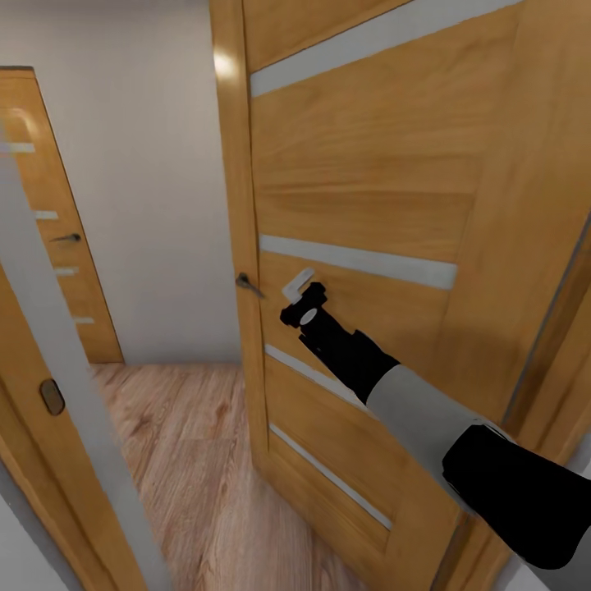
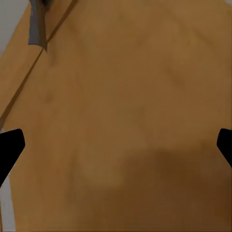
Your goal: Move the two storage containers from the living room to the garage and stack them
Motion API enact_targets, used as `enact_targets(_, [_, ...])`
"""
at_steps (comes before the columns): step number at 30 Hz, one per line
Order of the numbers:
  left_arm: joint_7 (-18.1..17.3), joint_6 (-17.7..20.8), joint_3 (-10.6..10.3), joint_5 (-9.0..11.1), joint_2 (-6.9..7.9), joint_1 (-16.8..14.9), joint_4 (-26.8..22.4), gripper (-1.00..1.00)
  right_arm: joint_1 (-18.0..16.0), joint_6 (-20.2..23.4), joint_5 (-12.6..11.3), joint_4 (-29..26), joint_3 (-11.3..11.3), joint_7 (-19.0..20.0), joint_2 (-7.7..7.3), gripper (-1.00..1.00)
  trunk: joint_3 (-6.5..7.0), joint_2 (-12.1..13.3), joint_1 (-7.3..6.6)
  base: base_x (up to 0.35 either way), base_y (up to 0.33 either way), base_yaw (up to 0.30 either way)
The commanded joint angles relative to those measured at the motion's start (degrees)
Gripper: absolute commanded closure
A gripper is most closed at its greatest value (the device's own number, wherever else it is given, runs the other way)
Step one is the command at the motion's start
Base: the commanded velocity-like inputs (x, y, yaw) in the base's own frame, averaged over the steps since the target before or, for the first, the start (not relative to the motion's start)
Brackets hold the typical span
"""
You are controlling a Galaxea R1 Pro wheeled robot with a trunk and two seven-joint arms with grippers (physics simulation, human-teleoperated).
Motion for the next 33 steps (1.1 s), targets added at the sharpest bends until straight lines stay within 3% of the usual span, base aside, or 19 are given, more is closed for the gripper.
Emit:
enact_targets(1, [0.0, -0.1, 0.2, 0.1, 0.0, 0.0, -0.1, -1.0, -0.1, 0.4, 0.3, 0.0, 0.2, -0.2, 0.0, -1.0, -0.06, 0.0, 0.03, 0.302, 0.0, 0.0])
enact_targets(11, [0.0, -0.1, 0.2, 0.1, -0.01, 0.0, 0.0, -1.0, -0.1, 0.3, 0.3, 0.0, 0.2, -0.3, 0.0, -1.0, -0.06, 0.0, 0.03, 0.29, 0.0, 0.0])
enact_targets(18, [0.0, -0.1, 0.2, 0.1, -0.04, 0.0, 0.0, -1.0, -0.1, 0.3, 0.2, 0.1, 0.2, -2.5, 0.0, -1.0, -0.06, 0.0, 0.03, 0.24, 0.0, 0.0])
enact_targets(33, [0.0, -0.2, 0.2, 0.0, -0.07, 0.0, 0.0, -1.0, 0.4, 0.3, 0.2, 0.5, 0.1, -2.6, 0.0, -1.0, -0.06, 0.0, 0.03, 0.096, 0.0, 0.016])
